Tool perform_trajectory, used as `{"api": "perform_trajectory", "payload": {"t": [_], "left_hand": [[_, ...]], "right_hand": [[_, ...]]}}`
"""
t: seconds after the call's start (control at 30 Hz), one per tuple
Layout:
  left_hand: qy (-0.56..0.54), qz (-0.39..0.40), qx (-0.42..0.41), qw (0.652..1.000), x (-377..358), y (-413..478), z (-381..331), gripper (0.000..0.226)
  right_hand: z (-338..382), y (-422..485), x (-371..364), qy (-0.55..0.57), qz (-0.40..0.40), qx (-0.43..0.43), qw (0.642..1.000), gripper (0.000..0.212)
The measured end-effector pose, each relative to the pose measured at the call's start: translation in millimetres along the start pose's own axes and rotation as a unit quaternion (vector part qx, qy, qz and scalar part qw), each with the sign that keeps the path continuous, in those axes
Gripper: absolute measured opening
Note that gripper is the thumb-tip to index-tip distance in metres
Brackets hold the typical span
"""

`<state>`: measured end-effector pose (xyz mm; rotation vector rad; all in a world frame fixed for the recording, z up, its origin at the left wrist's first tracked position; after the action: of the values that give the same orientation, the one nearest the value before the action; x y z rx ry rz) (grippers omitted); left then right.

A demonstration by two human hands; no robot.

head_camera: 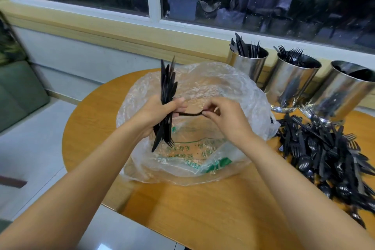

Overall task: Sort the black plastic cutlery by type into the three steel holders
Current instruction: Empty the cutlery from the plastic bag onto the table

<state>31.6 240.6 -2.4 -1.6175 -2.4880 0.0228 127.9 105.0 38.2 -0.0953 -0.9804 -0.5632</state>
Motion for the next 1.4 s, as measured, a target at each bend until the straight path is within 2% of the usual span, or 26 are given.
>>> {"api": "perform_trajectory", "payload": {"t": [0.1,0.17,0.27,0.37,0.43,0.53,0.63,0.73,0.8,0.83,0.93,1.0,1.1,1.17,1.2,1.23,1.27,1.33,1.37,1.4], "left_hand": [[0.108,0.024,-0.072,0.991,-21,0,-41,0.017],[0.11,0.044,-0.101,0.988,-37,1,-58,0.013],[0.025,0.06,-0.128,0.99,-58,4,-72,0.019],[-0.141,0.024,-0.115,0.983,-66,7,-74,0.023],[-0.235,0.028,-0.096,0.967,-81,6,-75,0.025],[-0.275,0.058,-0.054,0.958,-118,3,-74,0.031],[-0.229,0.06,-0.017,0.972,-148,6,-61,0.039],[-0.16,0.093,0.017,0.983,-183,6,-48,0.067],[-0.118,0.139,0.034,0.983,-211,5,-43,0.063],[-0.099,0.163,0.04,0.981,-224,6,-41,0.061],[-0.085,0.222,0.064,0.969,-259,7,-36,0.047],[-0.091,0.236,0.068,0.965,-275,8,-34,0.044],[-0.095,0.244,0.027,0.965,-288,14,-41,0.055],[-0.085,0.224,-0.006,0.971,-289,20,-44,0.038],[-0.043,0.19,-0.027,0.98,-282,25,-42,0.035],[0.059,0.137,-0.053,0.987,-271,30,-38,0.042],[0.211,0.085,-0.078,0.971,-260,33,-36,0.051],[0.464,0.053,-0.108,0.878,-255,34,-20,0.058],[0.532,0.058,-0.105,0.838,-253,38,-4,0.058],[0.57,0.062,-0.097,0.814,-246,41,8,0.056]], "right_hand": [[15,10,31,0.053,-0.029,0.019,0.998,0.004],[14,14,46,0.121,-0.046,0.005,0.992,0.004],[9,8,68,0.258,-0.083,-0.001,0.962,0.007],[-7,-10,79,0.388,-0.1,-0.002,0.916,0.027],[-20,-22,67,0.405,-0.053,-0.027,0.913,0.041],[-32,-44,36,0.427,0.068,-0.053,0.9,0.063],[-38,-74,27,0.477,0.136,-0.07,0.866,0.057],[-53,-99,31,0.411,0.174,-0.105,0.888,0.051],[-67,-113,35,0.366,0.194,-0.134,0.9,0.052],[-72,-121,36,0.37,0.204,-0.143,0.895,0.048],[-86,-140,41,0.407,0.21,-0.141,0.878,0.012],[-98,-148,48,0.411,0.189,-0.148,0.88,0.011],[-117,-152,67,0.379,0.125,-0.165,0.902,0.014],[-138,-149,86,0.335,0.058,-0.181,0.923,0.013],[-150,-148,97,0.303,0.021,-0.188,0.934,0.013],[-164,-147,109,0.253,-0.015,-0.203,0.946,0.012],[-177,-147,119,0.186,-0.04,-0.227,0.955,0.01],[-199,-146,133,0.022,-0.055,-0.281,0.958,0.014],[-205,-146,137,-0.058,-0.048,-0.307,0.949,0.017],[-209,-146,139,-0.118,-0.04,-0.323,0.938,0.019]]}}
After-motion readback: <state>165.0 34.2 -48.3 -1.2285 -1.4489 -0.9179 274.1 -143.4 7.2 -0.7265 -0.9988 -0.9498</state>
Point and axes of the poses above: each hand's wrist, its own y-axis towards the middle knuckle, its own x-axis out of the back of the hand, z = x × y, the point moved 10 cm from there along y, towards the middle knuckle, and after that the axes turned 11 degrees about z, right-handed, at the moved point
